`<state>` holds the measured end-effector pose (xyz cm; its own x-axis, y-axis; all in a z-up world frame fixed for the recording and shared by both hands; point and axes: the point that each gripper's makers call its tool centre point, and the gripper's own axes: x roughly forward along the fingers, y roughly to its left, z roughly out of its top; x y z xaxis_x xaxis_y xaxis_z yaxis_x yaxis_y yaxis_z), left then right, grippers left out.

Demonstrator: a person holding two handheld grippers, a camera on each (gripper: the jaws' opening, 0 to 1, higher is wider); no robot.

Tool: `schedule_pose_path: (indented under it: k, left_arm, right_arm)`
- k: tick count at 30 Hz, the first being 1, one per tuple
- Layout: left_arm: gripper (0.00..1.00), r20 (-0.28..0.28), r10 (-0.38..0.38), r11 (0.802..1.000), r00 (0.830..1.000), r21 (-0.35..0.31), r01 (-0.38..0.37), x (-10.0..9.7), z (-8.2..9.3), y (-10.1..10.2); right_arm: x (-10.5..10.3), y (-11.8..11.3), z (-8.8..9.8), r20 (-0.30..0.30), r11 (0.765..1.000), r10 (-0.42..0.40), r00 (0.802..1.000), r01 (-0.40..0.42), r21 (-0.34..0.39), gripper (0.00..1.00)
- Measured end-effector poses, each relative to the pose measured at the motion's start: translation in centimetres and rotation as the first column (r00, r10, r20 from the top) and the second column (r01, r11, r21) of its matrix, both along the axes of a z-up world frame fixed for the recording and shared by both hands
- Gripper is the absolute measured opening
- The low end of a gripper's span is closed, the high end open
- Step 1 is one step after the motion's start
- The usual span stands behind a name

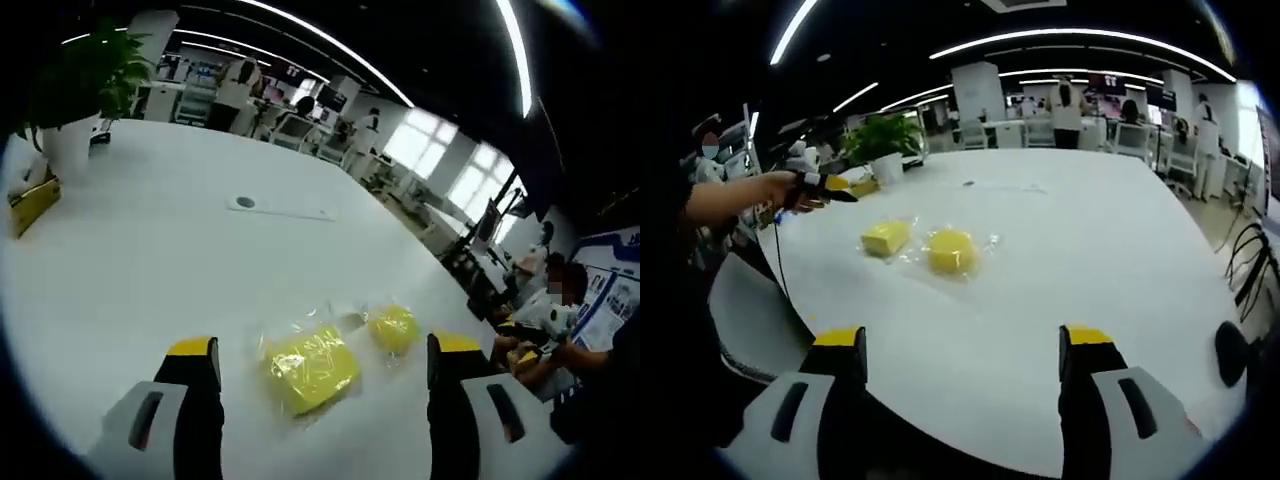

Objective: Compare the silicone blocks by pressing each to a similar depth, holding the contact briefly, and releasing to observe deformation and rebound differences across the visible hardness samples.

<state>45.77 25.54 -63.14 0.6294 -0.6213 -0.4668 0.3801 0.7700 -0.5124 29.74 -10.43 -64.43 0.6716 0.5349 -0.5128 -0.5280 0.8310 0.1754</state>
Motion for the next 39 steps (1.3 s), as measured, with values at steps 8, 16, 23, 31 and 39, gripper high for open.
schedule_pose_path:
  k: [8, 16, 23, 31, 39]
  left_arm:
    - [0.74, -0.155, 0.096, 0.983, 0.983, -0.142, -0.118, 2.7, -3.0, 0.8]
    - [0.6, -0.247, 0.14, 0.966, 0.959, -0.18, -0.188, 3.0, -5.9, 0.6]
    - [0.49, -0.314, 0.17, 0.925, 0.934, -0.276, -0.261, 3.0, -7.0, -0.5]
    - [0.43, -0.351, 0.174, 0.898, 0.92, -0.328, -0.294, 2.9, -7.9, -1.1]
    - [0.3, -0.389, 0.183, 0.882, 0.903, -0.342, -0.326, 2.6, -8.5, -1.5]
  right_arm:
    - [-0.2, -0.7, -0.1, -0.013, 1.0, -0.026, 1.0, 0.026, 0.0, 0.68]
    - [-0.3, -1.0, -0.3, -0.026, 0.999, -0.041, 0.999, 0.041, -0.016, 0.68]
    - [-0.5, -1.4, -0.2, -0.028, 0.998, -0.048, 0.998, 0.048, -0.03, 0.67]
    - [-0.6, -1.5, -0.1, -0.023, 0.998, -0.04, 0.999, 0.039, -0.044, 0.65]
    - [-0.9, -1.7, -0.3, -0.035, 0.998, -0.033, 0.999, 0.031, -0.064, 0.64]
